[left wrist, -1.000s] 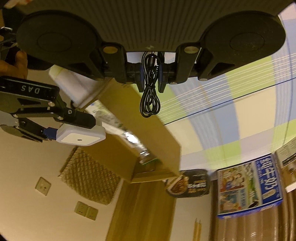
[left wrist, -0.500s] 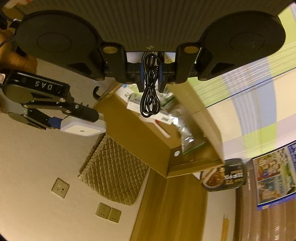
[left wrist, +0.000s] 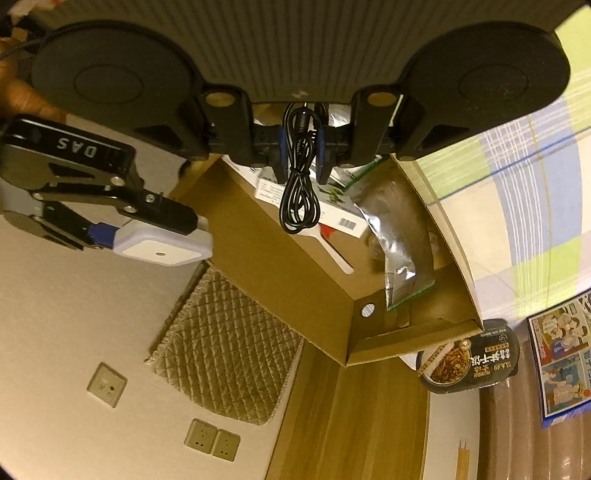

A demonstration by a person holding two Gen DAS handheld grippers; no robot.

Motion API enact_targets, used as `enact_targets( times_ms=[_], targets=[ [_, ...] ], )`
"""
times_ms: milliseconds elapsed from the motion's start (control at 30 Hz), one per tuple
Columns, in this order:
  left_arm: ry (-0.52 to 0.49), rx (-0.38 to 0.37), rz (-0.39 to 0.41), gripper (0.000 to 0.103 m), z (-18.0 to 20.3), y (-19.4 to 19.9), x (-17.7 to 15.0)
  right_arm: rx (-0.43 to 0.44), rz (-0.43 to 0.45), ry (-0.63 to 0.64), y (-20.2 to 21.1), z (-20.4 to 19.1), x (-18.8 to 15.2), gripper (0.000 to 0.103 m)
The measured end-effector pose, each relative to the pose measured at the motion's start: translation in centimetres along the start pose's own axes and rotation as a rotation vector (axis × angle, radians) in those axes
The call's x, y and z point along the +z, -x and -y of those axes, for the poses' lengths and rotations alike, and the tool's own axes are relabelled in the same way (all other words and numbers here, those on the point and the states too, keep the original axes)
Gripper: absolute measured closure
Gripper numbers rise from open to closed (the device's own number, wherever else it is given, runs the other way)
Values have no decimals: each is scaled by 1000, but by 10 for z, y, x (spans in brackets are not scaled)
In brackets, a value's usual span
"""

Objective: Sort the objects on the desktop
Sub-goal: 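Open the left tool to drop the cable in while the right drops the night light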

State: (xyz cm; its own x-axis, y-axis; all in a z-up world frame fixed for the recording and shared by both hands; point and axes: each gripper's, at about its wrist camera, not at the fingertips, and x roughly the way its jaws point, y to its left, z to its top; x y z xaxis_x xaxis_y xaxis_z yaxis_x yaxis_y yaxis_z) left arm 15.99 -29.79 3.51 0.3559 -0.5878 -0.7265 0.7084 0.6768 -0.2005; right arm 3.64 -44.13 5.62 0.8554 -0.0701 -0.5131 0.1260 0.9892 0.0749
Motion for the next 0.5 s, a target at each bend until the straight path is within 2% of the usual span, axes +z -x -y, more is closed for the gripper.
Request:
enact_targets(
  times_ms=[67, 500],
  targets=[
    [-5, 32, 3, 67, 0, -5, 2, 3, -2, -1, -2, 1, 0, 39],
    [-40, 81, 18, 67, -8, 5, -10, 31, -27, 1, -14, -6, -3, 39]
  ],
)
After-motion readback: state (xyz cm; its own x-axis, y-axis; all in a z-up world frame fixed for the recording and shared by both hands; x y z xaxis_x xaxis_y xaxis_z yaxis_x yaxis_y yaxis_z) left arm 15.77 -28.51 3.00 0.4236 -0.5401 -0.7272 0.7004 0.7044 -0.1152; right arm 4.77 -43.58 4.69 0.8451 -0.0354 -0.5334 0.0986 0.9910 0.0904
